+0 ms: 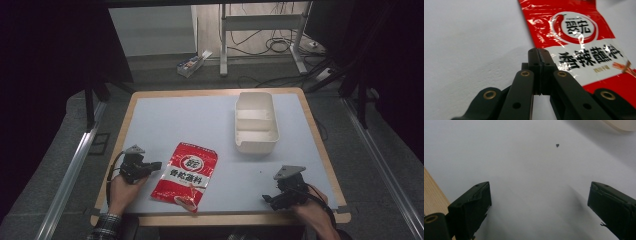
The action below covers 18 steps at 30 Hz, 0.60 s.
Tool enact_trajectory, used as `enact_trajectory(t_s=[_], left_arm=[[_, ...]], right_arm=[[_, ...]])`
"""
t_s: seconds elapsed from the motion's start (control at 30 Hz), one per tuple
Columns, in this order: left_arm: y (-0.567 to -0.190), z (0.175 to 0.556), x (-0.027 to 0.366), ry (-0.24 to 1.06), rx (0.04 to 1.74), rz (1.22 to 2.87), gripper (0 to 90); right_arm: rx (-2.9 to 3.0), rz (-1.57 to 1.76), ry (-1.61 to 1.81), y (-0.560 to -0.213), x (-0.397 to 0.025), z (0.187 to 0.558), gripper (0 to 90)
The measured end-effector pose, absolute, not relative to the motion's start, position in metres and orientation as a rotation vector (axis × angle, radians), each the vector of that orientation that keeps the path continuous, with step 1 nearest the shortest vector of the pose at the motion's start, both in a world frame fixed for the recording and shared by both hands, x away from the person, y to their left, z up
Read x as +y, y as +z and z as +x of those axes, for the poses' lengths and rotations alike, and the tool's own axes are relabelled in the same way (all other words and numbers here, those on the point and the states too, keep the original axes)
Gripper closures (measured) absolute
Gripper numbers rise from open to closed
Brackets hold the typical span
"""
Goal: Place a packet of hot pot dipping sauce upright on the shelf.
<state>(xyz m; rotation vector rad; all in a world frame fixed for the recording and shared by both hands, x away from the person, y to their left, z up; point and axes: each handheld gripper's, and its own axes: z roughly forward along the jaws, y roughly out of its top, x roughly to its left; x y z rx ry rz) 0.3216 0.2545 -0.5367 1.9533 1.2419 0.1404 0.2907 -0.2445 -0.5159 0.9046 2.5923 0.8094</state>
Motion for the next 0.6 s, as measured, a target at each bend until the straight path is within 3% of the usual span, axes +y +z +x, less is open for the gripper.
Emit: enact_trajectory(t_s=[0.6], left_arm=[[-0.547,0.335,0.241,0.017,1.236,1.969,89.8]], right_arm=[[2.6,0.899,0.805,-0.517,-0.242,0.291,5.3]])
